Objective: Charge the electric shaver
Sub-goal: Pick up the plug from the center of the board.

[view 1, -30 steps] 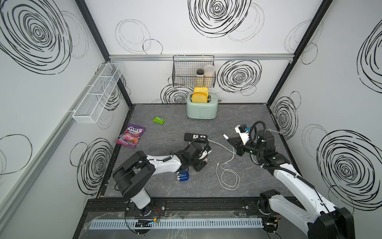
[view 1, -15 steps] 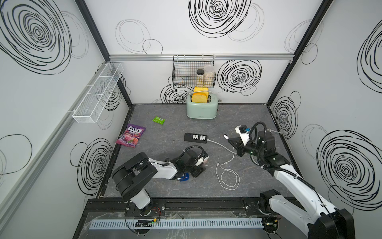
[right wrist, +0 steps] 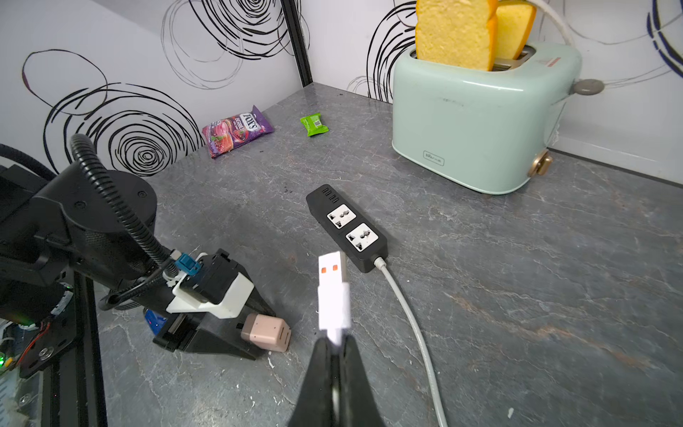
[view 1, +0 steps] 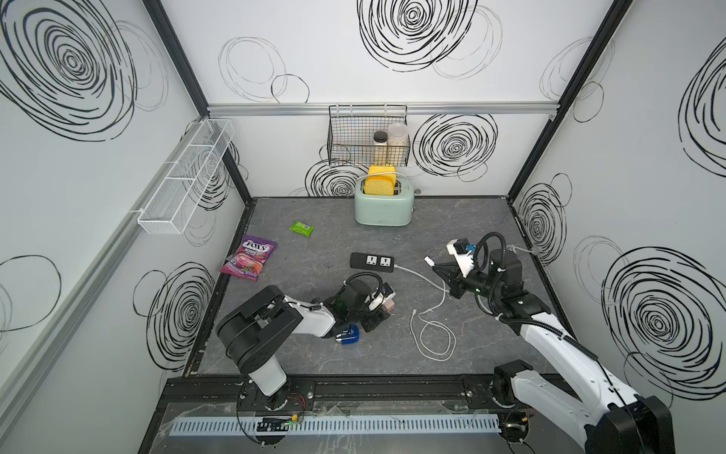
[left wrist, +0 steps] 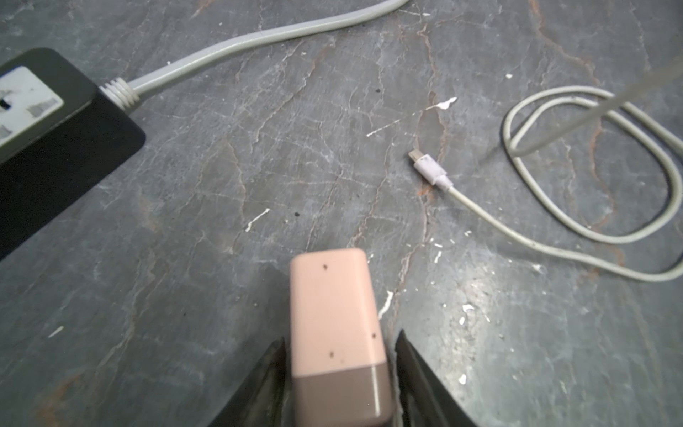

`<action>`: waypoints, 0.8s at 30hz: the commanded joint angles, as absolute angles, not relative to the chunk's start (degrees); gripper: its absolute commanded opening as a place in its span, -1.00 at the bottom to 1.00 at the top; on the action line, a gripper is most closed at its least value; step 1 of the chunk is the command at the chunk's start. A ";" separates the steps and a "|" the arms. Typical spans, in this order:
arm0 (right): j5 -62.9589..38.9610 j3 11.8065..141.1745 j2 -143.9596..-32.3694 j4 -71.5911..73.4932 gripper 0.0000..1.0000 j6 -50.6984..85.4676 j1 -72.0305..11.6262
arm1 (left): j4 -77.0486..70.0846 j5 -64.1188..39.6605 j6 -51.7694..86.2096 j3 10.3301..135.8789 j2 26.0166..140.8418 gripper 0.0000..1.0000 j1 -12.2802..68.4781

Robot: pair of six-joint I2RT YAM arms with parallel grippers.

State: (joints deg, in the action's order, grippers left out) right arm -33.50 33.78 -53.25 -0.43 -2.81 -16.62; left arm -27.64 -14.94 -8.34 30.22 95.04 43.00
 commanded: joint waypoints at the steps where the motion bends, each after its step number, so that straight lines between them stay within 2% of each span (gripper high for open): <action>1: -34.52 32.84 -52.21 0.00 -1.00 -3.52 -16.34 | -30.76 -17.43 -9.15 30.67 96.26 0.02 42.46; 9: -34.65 32.22 -52.29 0.09 -1.00 -3.56 -16.35 | -30.77 -20.59 -9.44 31.29 97.32 0.07 40.84; 18: -34.63 31.82 -52.20 0.22 -1.00 -3.50 -16.35 | -27.92 -23.01 -10.81 34.25 99.89 0.02 40.52; 24: -34.56 31.21 -51.76 0.53 -1.00 -3.08 -16.34 | -28.06 -23.20 -10.90 34.18 99.91 -0.17 40.52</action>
